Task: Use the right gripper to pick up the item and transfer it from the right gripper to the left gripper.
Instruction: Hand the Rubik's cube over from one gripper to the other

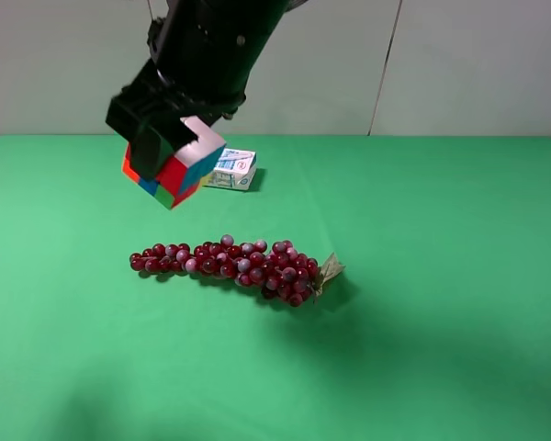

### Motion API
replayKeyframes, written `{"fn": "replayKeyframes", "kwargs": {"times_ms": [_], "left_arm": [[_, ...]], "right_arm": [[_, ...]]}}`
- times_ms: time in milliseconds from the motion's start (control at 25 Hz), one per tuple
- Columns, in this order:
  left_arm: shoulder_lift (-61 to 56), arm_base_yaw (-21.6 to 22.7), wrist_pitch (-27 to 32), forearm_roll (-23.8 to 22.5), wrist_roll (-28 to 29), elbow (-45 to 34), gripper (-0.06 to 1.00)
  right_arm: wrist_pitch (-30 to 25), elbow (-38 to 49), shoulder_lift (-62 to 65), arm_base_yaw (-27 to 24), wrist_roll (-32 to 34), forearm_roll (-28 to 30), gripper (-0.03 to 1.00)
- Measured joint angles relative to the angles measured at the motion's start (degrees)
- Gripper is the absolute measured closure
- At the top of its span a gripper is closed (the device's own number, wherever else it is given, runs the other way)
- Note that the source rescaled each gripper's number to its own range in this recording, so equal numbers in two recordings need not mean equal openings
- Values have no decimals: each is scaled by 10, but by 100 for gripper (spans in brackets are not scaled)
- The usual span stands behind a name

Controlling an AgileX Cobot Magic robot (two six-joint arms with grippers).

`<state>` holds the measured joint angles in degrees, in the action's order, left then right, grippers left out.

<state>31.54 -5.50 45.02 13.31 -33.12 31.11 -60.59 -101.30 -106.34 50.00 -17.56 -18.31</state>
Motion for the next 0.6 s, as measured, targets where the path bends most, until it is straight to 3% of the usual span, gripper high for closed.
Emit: {"fn": "replayKeyframes", "kwargs": {"times_ms": [280,600], "left_arm": [[106,-63,-63,-29,-10,42,-3],[220,-187,-179,-80,5,61,-3]], "right_arm": [[-3,-8,-8,-31,12,-1,94],[-3,-8,-8,-66,16,-26,94]]}}
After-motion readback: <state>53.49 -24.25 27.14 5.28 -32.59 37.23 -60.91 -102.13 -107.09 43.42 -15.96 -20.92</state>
